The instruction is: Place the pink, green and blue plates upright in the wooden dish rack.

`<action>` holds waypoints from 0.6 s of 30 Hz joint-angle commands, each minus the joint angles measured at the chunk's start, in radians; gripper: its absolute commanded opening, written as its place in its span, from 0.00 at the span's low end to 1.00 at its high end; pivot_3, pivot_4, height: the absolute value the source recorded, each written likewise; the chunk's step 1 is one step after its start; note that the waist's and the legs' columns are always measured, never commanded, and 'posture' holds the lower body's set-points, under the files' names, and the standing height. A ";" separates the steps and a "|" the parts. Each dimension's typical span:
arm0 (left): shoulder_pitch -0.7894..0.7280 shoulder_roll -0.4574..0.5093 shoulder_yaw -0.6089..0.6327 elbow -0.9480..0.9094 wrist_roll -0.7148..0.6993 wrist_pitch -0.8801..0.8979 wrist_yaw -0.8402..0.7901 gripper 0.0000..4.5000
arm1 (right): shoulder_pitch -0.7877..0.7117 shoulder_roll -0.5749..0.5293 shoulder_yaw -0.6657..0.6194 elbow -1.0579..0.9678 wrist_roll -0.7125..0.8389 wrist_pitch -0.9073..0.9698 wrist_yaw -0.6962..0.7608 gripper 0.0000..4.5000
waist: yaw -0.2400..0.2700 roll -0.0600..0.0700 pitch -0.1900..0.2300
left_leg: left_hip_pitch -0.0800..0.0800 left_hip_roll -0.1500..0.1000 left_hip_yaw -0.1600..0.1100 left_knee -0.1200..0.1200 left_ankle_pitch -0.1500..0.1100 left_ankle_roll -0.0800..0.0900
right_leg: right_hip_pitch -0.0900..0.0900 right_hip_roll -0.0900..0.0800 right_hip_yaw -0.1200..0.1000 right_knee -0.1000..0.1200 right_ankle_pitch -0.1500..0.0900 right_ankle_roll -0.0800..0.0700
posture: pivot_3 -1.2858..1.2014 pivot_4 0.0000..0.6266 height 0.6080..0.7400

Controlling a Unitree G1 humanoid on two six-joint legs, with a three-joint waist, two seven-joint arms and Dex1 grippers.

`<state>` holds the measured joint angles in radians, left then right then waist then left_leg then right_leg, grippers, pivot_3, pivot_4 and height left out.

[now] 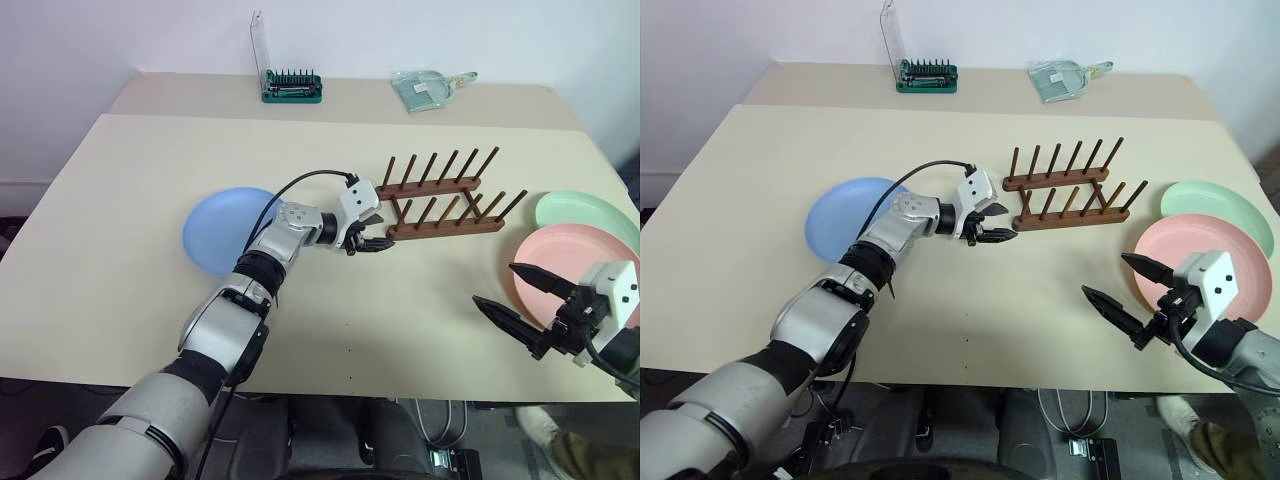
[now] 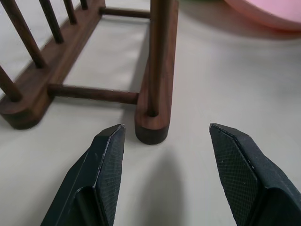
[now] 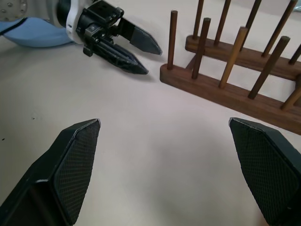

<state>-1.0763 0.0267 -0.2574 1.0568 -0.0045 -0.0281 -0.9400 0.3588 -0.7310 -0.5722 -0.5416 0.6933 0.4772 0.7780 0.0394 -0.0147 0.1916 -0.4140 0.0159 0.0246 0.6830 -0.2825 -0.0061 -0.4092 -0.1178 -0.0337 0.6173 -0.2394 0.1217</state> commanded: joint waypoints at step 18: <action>-0.102 -0.120 0.065 0.187 0.074 -0.097 0.171 0.65 | 0.006 0.022 -0.020 -0.138 0.037 0.049 -0.098 1.00 | 0.001 0.000 0.000 | -0.003 0.000 -0.001 0.001 0.000 0.000 | 0.000 0.000 -0.001 -0.001 0.001 0.002 | 0.52 0.24 0.88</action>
<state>-1.1455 -0.0804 -0.2106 1.2484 0.0627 -0.1034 -0.7823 0.3587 -0.7177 -0.5715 -0.6378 0.7149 0.5285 0.6879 0.0408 -0.0149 0.1917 -0.4166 0.0155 0.0238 0.6836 -0.2826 -0.0058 -0.4096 -0.1179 -0.0350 0.6159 -0.2386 0.1232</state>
